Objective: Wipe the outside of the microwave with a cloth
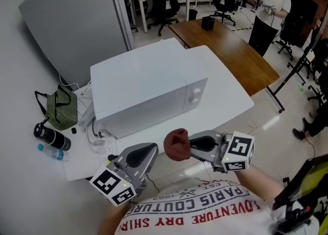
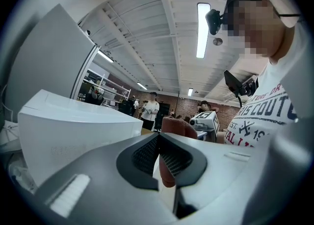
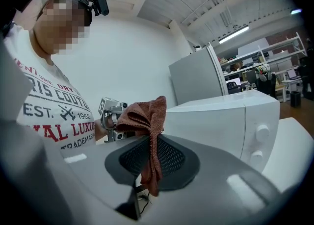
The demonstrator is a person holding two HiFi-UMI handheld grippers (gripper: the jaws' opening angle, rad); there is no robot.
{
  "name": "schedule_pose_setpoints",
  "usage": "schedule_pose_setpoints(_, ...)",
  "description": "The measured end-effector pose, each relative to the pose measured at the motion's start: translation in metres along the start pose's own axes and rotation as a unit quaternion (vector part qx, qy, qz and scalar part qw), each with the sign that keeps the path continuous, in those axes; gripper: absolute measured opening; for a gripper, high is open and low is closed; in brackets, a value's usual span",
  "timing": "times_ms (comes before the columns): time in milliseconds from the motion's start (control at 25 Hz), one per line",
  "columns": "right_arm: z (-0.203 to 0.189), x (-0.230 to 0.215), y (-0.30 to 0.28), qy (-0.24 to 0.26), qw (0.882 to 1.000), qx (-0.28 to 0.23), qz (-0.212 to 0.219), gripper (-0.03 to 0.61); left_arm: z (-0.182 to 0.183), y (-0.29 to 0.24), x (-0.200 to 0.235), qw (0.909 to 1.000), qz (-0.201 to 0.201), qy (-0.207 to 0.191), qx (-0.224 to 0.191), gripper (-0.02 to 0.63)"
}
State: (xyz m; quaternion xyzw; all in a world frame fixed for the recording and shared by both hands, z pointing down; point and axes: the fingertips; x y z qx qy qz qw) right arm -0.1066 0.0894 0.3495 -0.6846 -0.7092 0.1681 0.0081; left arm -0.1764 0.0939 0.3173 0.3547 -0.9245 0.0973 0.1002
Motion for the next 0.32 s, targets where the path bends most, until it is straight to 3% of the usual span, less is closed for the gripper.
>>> schedule_pose_setpoints(320,0.0000,-0.0024,0.0051,-0.001,1.000,-0.007,-0.008,0.032,-0.0030,0.0004,-0.0064,1.0000,-0.003,-0.004,0.003,0.002)
Point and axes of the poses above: the fingertips, and each gripper's own axes: y backward along the fingers, x to its left, z out of its top, and after that the axes turned 3 degrees about x, right-handed
